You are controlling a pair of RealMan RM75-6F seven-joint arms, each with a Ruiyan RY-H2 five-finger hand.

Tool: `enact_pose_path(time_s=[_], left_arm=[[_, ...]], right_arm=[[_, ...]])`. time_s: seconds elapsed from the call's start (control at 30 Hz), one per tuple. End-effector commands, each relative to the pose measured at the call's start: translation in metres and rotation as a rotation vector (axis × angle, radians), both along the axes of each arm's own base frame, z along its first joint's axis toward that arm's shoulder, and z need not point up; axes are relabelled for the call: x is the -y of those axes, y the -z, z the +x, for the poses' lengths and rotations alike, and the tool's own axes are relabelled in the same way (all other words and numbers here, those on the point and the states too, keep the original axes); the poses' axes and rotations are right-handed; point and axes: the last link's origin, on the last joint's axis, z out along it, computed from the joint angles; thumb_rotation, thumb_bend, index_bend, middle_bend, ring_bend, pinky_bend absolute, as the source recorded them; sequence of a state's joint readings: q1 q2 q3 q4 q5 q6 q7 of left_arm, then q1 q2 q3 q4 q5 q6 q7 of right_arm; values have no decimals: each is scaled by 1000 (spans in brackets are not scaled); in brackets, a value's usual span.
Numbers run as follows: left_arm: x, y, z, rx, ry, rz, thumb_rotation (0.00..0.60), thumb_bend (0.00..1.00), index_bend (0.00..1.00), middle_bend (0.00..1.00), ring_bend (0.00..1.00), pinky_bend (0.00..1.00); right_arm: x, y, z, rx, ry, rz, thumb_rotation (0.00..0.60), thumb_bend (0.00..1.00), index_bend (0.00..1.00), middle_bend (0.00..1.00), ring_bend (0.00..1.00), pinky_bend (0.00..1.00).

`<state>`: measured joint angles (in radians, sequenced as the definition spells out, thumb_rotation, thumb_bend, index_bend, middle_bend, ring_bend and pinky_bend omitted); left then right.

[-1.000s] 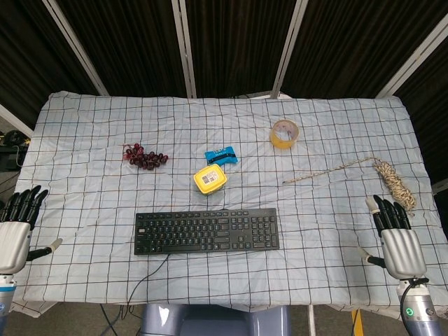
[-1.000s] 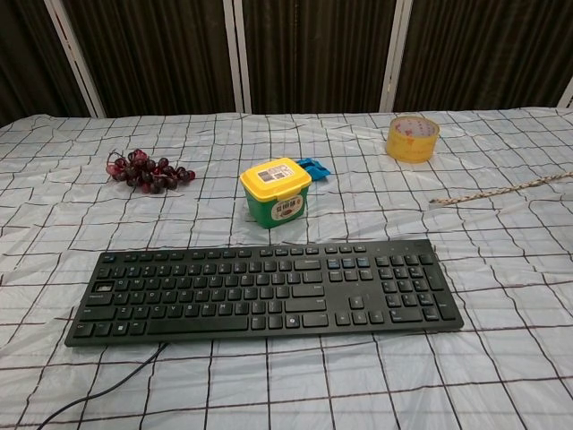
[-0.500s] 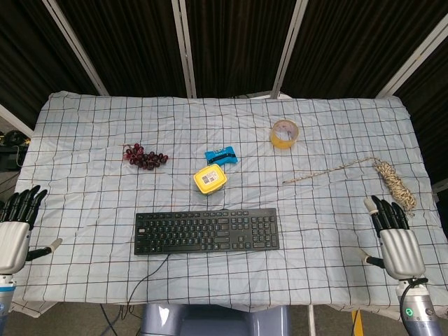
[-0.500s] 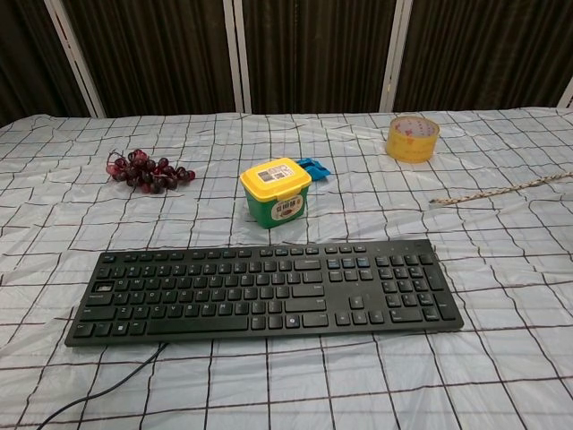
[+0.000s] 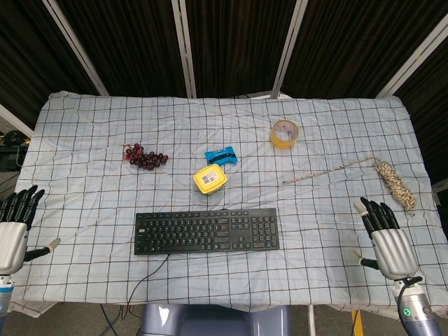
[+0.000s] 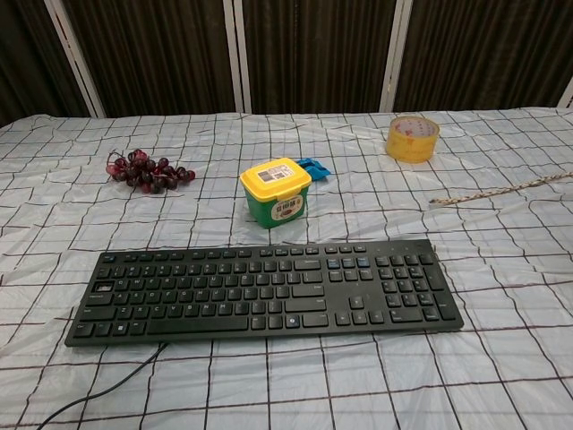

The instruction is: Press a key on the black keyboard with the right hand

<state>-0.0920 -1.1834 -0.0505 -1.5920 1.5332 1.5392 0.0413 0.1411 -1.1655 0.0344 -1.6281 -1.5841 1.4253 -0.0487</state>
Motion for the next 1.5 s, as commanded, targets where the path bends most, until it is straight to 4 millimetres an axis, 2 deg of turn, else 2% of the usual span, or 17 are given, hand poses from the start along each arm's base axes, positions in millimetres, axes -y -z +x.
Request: enact_pose_path(time_s=[0.03, 0.1, 0.17, 0.3, 0.4, 0.57, 0.83, 1.07, 1.37, 1.5], left_arm=[[0, 0, -1, 3, -5, -2, 600, 38, 0, 0, 0, 0], [-1, 0, -2, 7, -14, 0, 600, 37, 0, 0, 0, 0], [-2, -1, -1, 8, -13, 3, 600, 36, 0, 0, 0, 0], [-2, -2, -1, 20, -7, 9, 600, 37, 0, 0, 0, 0], [-2, -2, -2, 22, -6, 11, 600, 38, 0, 0, 0, 0], [-3, -4, -3, 28, -7, 15, 600, 37, 0, 0, 0, 0], [-3, -5, -3, 33, -3, 16, 600, 37, 0, 0, 0, 0], [-2, -6, -2, 36, 4, 11, 600, 37, 0, 0, 0, 0], [-2, -7, -1, 45, 15, 14, 600, 34, 0, 0, 0, 0], [2, -7, 3, 41, 52, 16, 600, 34, 0, 0, 0, 0]], right_arm=[[6, 0, 10, 7, -68, 29, 600, 105, 0, 159, 166, 288], [14, 2, 28, 9, -165, 44, 600, 106, 0, 386, 414, 486], [21, 8, 40, -6, -228, 94, 600, 106, 0, 526, 543, 560], [29, 22, 53, -20, -301, 151, 600, 157, 0, 724, 719, 664], [31, 30, 57, -15, -318, 187, 600, 252, 0, 786, 785, 705], [31, 56, 70, -39, -334, 293, 600, 335, 0, 808, 813, 722], [32, 85, 81, -62, -308, 360, 600, 346, 0, 808, 813, 723], [36, 99, 82, -68, -260, 381, 600, 346, 31, 808, 814, 722], [29, 121, 83, -53, -242, 423, 600, 349, 80, 808, 813, 723], [28, 133, 76, -60, -214, 444, 600, 349, 82, 808, 814, 723]])
